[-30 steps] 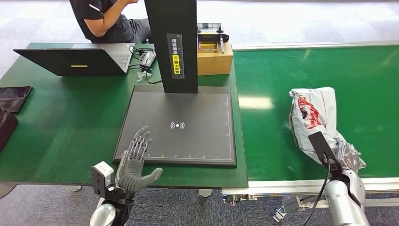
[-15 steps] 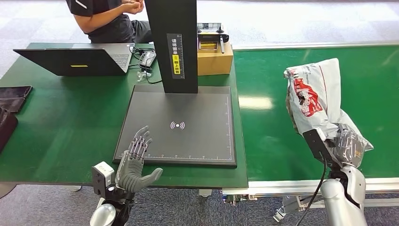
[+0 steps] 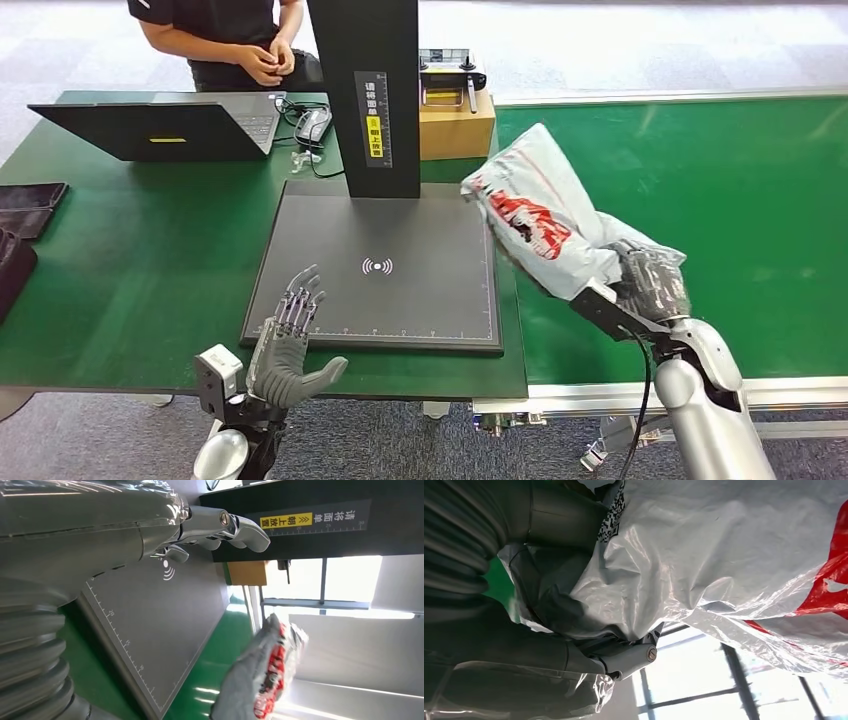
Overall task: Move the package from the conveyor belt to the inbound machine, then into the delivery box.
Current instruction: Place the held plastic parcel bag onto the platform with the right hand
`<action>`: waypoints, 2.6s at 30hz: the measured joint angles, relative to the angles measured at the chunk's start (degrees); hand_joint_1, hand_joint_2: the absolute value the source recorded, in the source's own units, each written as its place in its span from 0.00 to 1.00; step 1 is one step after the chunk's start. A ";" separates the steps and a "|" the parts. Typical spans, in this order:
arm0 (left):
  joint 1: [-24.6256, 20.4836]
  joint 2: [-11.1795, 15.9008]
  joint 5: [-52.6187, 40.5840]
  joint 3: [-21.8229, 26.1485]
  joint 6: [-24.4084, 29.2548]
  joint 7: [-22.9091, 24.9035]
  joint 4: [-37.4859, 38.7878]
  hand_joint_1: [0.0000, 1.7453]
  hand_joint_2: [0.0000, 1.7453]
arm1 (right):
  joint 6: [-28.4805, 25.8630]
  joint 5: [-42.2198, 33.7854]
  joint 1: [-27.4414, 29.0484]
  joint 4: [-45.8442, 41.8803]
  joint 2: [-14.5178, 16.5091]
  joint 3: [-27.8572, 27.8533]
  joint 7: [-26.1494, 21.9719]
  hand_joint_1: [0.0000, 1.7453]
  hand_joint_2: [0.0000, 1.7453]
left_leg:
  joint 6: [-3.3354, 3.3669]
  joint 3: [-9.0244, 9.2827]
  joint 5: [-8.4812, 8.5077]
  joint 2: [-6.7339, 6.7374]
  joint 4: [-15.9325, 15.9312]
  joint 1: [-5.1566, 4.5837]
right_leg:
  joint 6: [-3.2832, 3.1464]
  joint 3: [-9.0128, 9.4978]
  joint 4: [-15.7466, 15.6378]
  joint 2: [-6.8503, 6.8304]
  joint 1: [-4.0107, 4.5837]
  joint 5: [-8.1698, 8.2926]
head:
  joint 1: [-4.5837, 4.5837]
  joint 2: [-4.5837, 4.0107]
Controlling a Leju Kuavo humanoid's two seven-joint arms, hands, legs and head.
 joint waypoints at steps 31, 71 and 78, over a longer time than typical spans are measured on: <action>-0.64 0.92 0.34 -0.93 0.74 -0.54 0.50 0.00 1.00 | 9.67 0.72 -45.28 21.34 -0.96 53.85 -1.43 1.00 1.00 | -0.05 -0.12 0.14 0.02 -0.01 0.03 | -0.04 -0.16 0.06 0.02 0.06 0.06 | -0.01 0.00; 0.42 1.83 0.69 -1.30 0.73 -0.42 0.86 0.00 1.00 | 2.20 -27.99 -31.02 27.49 8.83 36.73 -8.22 0.00 1.00 | -0.06 -0.12 0.13 0.00 0.01 0.02 | -0.03 -0.18 0.05 0.00 0.04 0.06 | -0.01 0.00; 1.40 1.83 1.34 -1.15 1.89 -0.41 0.23 0.00 1.00 | 11.24 -43.21 -19.72 14.81 8.79 23.89 -10.87 0.00 1.00 | -0.04 -0.16 0.11 -0.03 0.00 0.01 | -0.01 -0.23 0.04 -0.02 0.02 0.03 | -0.01 0.00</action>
